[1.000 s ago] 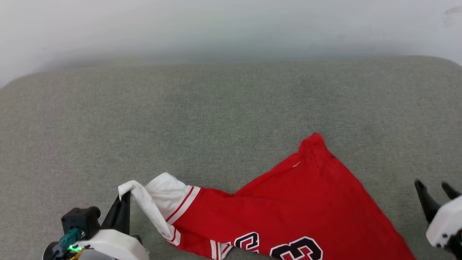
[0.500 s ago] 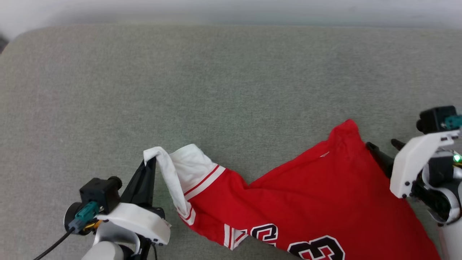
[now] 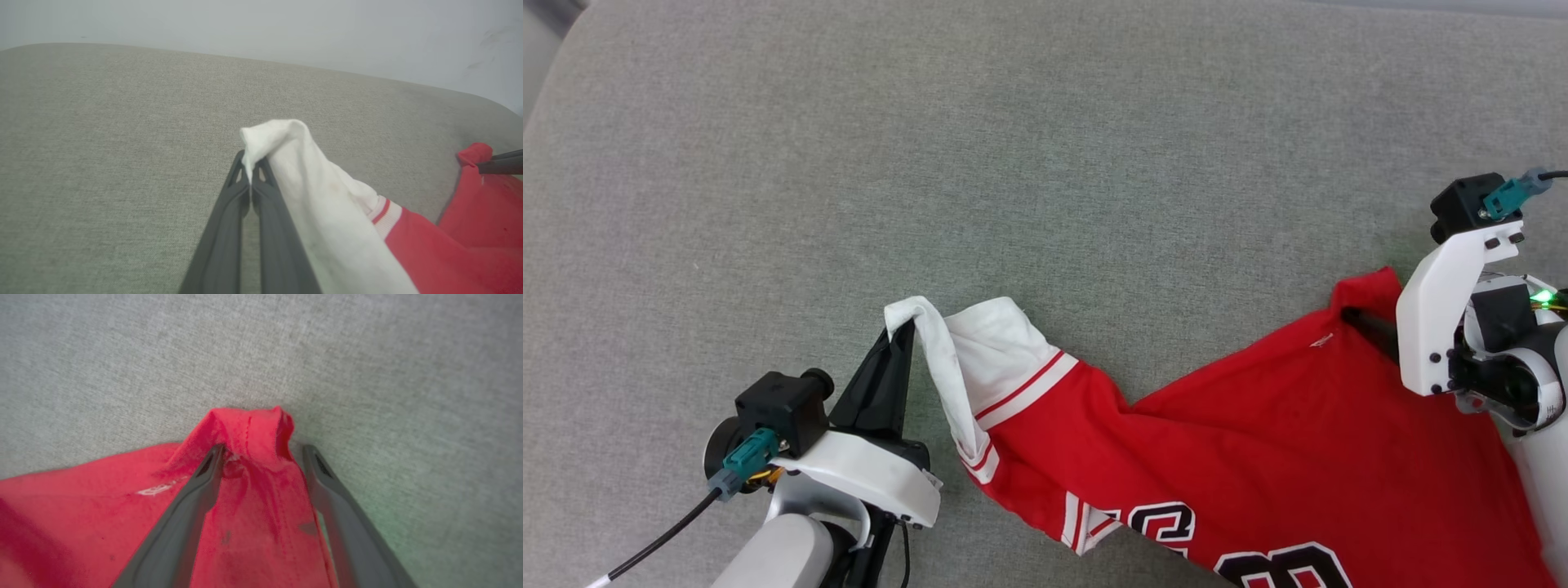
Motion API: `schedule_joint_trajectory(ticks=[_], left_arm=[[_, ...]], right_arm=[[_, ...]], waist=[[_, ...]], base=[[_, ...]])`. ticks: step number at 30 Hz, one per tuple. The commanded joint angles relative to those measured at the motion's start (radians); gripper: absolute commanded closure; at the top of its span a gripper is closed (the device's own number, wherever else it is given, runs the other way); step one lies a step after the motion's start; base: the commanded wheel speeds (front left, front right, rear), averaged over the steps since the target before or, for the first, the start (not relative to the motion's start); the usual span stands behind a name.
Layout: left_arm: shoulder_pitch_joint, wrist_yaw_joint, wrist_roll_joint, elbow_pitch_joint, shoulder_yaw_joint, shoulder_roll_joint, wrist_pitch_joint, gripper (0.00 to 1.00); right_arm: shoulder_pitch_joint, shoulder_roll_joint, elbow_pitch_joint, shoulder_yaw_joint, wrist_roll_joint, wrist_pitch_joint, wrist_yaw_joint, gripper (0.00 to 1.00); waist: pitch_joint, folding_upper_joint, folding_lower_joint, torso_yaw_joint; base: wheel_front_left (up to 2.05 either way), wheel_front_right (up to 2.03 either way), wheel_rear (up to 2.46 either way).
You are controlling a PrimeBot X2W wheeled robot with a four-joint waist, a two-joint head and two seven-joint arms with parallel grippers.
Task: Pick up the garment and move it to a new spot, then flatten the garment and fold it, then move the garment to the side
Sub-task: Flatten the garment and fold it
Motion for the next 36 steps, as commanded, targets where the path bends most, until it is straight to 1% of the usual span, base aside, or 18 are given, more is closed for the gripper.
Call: schedule_joint_trajectory(ticks=[1, 2, 3, 7, 9, 13, 16, 18, 22, 26, 32, 36], left_arm=[[-0.012, -0.004, -0.001, 0.006, -0.002, -0.004, -0.008, 1.00], [-0.014, -0.007, -0.003, 0.011, -0.004, -0.007, -0.010, 1.00], [-0.014, -0.007, -0.004, 0.016, -0.006, -0.010, -0.011, 1.00], [-0.012, -0.011, -0.009, 0.035, -0.005, -0.013, -0.015, 1.00], [-0.016, -0.010, -0.014, 0.043, 0.001, -0.008, -0.016, 1.00], [-0.018, 0.004, -0.018, 0.053, 0.027, 0.012, -0.019, 1.00], [-0.026, 0.012, -0.023, 0.047, 0.046, 0.031, -0.013, 1.00], [-0.040, 0.008, -0.030, 0.044, 0.059, 0.043, -0.007, 1.00], [-0.105, -0.012, -0.053, 0.067, 0.090, 0.058, 0.009, 1.00], [-0.203, -0.040, -0.090, 0.131, 0.119, 0.063, 0.042, 1.00], [-0.390, -0.077, -0.098, 0.259, 0.136, 0.062, 0.070, 1.00], [-0.524, -0.107, -0.086, 0.360, 0.126, 0.043, 0.075, 1.00]], right_arm=[[0.053, 0.010, 0.067, 0.035, -0.002, 0.048, -0.001, 0.55], [0.056, 0.007, 0.074, 0.041, 0.001, 0.057, -0.001, 0.85], [0.056, 0.007, 0.075, 0.043, 0.007, 0.059, -0.001, 1.00], [0.028, -0.015, 0.043, 0.064, 0.020, 0.012, 0.000, 1.00], [0.006, -0.035, 0.026, 0.073, 0.013, -0.033, 0.000, 1.00], [-0.014, -0.055, 0.013, 0.084, -0.001, -0.131, 0.000, 1.00], [-0.018, -0.054, 0.021, 0.082, -0.014, -0.196, 0.000, 1.00], [-0.026, -0.051, 0.028, 0.081, -0.024, -0.246, 0.000, 1.00], [-0.047, -0.037, 0.053, 0.074, -0.043, -0.341, -0.001, 1.00], [-0.075, -0.016, 0.087, 0.064, -0.065, -0.415, -0.001, 1.00], [-0.163, -0.004, 0.132, 0.029, -0.113, -0.478, -0.001, 1.00], [-0.230, -0.003, 0.159, 0.006, -0.145, -0.508, -0.001, 1.00]], waist=[[0.004, 0.0000, 0.0000, 0.007], [0.003, 0.0000, 0.0000, 0.010], [0.003, 0.0000, 0.0000, 0.013], [-0.012, 0.0000, 0.0000, 0.014], [-0.028, 0.0000, 0.0000, 0.011], [-0.084, 0.0000, 0.0000, -0.007], [-0.132, 0.0000, 0.0000, -0.024], [-0.165, 0.0000, 0.0000, -0.036], [-0.232, 0.0000, 0.0000, -0.060], [-0.284, 0.0000, 0.0000, -0.087], [-0.311, 0.0000, 0.0000, -0.115], [-0.311, 0.0000, 0.0000, -0.125]], base=[[0.00, 0.00, 0.00], [0.00, 0.00, 0.00], [0.00, 0.00, 0.00], [0.00, 0.00, 0.00], [0.00, 0.00, 0.00], [0.00, 0.00, 0.00], [0.00, 0.00, 0.00], [0.00, 0.00, 0.00], [0.00, 0.00, 0.00], [0.00, 0.00, 0.00], [0.00, 0.00, 0.00], [0.00, 0.00, 0.00]])
